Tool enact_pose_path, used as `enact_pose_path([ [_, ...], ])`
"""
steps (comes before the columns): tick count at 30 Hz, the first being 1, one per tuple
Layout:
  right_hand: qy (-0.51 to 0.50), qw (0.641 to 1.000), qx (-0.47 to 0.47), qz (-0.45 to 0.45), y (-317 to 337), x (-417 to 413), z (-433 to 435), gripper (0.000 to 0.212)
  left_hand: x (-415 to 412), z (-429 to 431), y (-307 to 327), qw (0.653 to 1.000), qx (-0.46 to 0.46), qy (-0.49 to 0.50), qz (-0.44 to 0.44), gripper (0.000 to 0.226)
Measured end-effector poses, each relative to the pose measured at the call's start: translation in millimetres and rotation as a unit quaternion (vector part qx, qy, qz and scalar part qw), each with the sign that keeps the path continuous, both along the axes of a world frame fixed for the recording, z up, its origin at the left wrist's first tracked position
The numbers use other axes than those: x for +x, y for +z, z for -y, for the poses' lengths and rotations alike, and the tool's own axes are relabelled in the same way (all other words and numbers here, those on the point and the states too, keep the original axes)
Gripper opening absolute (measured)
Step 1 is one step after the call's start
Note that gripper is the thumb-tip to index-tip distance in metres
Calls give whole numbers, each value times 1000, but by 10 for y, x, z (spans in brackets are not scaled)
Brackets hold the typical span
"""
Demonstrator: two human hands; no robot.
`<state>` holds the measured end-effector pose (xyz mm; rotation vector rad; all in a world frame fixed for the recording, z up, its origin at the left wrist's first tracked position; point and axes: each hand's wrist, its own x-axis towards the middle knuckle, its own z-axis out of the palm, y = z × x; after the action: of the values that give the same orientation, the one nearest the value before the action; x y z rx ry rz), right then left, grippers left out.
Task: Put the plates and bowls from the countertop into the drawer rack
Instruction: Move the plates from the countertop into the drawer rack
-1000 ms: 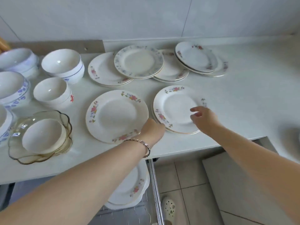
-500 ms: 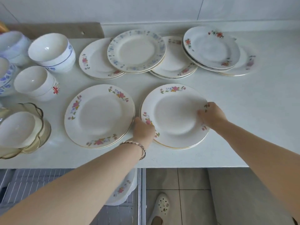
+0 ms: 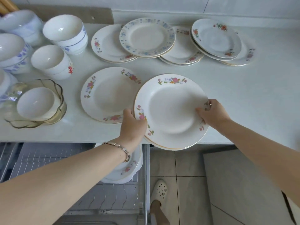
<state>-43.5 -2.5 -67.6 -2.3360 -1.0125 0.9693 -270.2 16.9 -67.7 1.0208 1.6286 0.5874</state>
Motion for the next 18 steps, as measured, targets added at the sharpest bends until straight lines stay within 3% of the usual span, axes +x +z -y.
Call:
enact_pose_path([
  [1,1,1000,3,3,55,-126,68,13,-145,59,20,1000,-10,-4,6,24],
  [6,1,1000,-8,5,222,-904,502,31,-979,214,112,997,-46,-62,28,29],
  [10,-23,999,-26,-23,220,-1613,961,33,-1687,358,176,985,-92,-145,10,34],
  [14,-33,996,-46,-71,-4,-2154,1373,33,-2253,570,93,972,-143,-188,-14,36],
  [18,-35,985,-124,-117,-513,-2542,1605,32,-2638,725,-282,961,-195,-192,-38,35],
])
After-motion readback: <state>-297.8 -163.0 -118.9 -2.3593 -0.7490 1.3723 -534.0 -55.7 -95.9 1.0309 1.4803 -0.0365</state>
